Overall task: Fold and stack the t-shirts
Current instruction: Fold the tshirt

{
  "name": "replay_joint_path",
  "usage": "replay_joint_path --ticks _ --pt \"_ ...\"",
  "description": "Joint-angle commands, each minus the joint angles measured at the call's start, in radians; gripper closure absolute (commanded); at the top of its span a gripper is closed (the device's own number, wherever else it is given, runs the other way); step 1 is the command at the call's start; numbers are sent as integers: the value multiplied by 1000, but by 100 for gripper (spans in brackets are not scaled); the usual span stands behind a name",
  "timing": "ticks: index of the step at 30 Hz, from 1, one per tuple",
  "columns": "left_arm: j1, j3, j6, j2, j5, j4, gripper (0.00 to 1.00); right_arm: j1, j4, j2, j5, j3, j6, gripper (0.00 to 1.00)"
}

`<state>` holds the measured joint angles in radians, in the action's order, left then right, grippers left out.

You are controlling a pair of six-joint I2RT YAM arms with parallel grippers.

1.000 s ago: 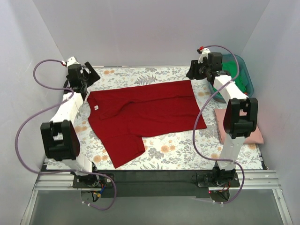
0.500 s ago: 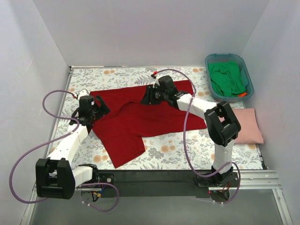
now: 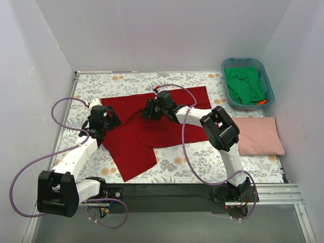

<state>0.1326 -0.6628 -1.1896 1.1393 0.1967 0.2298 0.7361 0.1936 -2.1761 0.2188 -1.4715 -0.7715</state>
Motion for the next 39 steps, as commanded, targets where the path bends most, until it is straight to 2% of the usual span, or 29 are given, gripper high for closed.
replay_joint_path --ticks 1,9,16,19,21,24,39 --pt "113 -37 94 14 7 -57 34 -29 67 70 -56 58 40 48" --pt "327 -224 338 252 176 -52 38 -174 46 347 -27 322 253 49" --pt "409 -352 424 431 234 -17 40 -251 -140 581 -99 444 460 48" --pt "455 -412 464 512 283 8 45 -276 -164 668 -99 531 498 48" --pt "461 -445 467 551 296 40 54 -290 -164 717 -92 583 512 48" --pt "460 -491 484 606 316 62 62 -303 -164 760 -65 631 523 48" --pt "447 -578 551 777 448 63 72 -323 -164 809 1 706 531 48"
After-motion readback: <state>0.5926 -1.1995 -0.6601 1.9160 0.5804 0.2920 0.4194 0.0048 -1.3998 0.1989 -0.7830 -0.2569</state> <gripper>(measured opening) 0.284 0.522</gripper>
